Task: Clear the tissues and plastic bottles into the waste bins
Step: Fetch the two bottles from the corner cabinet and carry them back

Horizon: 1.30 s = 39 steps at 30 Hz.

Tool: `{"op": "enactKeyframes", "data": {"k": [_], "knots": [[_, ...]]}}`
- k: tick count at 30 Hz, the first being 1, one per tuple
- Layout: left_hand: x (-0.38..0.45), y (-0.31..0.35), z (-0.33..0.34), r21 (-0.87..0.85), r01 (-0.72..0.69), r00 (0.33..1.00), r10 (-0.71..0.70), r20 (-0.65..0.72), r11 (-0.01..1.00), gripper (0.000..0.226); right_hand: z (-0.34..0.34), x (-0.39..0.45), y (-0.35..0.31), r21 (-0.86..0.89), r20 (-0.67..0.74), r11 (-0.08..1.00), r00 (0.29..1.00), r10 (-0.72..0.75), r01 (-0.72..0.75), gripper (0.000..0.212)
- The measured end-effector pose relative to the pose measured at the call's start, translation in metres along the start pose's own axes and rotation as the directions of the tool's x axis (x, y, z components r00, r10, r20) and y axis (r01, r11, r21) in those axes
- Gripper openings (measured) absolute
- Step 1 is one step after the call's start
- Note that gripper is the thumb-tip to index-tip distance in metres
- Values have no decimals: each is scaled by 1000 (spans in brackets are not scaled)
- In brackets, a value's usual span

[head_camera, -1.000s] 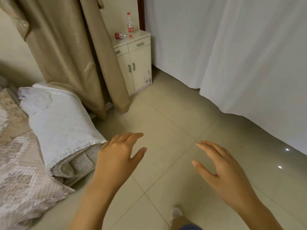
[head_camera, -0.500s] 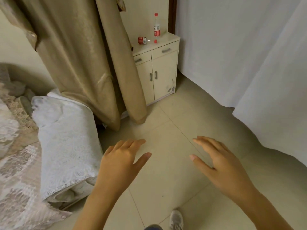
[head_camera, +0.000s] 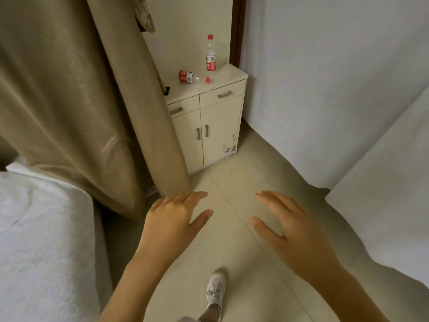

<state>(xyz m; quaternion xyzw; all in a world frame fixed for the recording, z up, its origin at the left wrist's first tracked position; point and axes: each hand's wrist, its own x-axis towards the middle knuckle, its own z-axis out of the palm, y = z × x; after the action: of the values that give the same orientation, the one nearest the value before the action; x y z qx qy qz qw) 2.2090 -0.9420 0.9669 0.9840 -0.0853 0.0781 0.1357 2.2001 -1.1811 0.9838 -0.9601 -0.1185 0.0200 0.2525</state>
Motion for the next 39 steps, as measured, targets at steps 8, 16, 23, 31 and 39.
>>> {"op": "enactKeyframes", "data": {"k": [8,16,23,31,39], "knots": [[187,-21,19,-8,-132,991,132,14,991,50,-29,145,44,30,-69,995,993,99,-97,76],[319,-41,54,8,-82,996,82,-17,997,39,-36,296,98,33,-47,998,997,56,-54,76],[433,-51,80,43,91,994,-89,-57,995,33,-55,457,144,-4,71,995,992,-100,101,75],[538,-68,106,74,239,971,-237,-40,968,39,-60,608,180,-36,228,970,948,-225,239,71],[637,-126,126,31,349,936,-350,44,937,45,-40,734,181,-70,252,945,922,-294,321,72]]}}
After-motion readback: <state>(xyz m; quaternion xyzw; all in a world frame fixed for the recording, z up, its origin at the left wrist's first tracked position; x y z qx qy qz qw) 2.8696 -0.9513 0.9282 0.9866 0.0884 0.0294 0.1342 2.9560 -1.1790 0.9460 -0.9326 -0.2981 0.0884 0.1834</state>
